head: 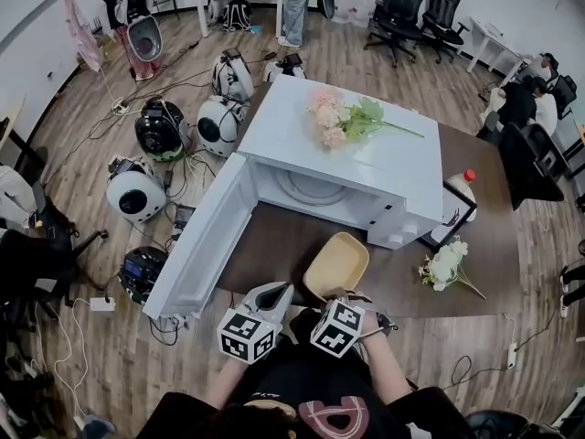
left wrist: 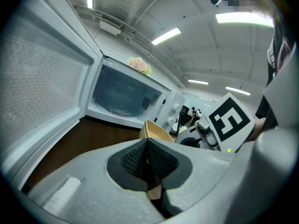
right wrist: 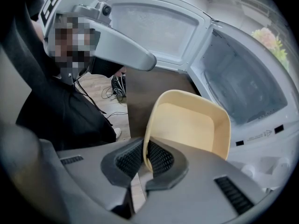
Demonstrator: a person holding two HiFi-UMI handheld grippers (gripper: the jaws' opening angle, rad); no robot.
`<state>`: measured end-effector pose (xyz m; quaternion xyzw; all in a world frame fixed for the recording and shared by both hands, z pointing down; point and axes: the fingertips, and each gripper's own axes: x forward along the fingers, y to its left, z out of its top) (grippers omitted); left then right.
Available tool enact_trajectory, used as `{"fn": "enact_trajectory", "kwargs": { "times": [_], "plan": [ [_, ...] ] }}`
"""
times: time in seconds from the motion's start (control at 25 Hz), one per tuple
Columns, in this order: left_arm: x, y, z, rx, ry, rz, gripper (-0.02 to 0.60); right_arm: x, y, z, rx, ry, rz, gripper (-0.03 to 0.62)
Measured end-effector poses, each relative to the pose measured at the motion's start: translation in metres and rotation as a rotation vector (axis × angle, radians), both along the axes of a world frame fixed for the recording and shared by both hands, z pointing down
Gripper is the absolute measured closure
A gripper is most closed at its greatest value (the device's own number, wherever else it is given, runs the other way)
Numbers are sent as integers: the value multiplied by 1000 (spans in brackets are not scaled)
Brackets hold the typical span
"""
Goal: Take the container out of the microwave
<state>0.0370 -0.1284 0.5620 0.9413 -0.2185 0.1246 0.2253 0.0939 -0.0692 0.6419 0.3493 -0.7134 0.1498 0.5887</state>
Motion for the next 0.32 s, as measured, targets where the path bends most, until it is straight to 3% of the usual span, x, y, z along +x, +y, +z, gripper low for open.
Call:
{"fn": "enact_trajectory", "kwargs": {
  "times": [0.32],
  "plan": [
    [-2,-1,5,-12,0,-16,572,-1,3,2,-11,-5,1,574]
  ]
}}
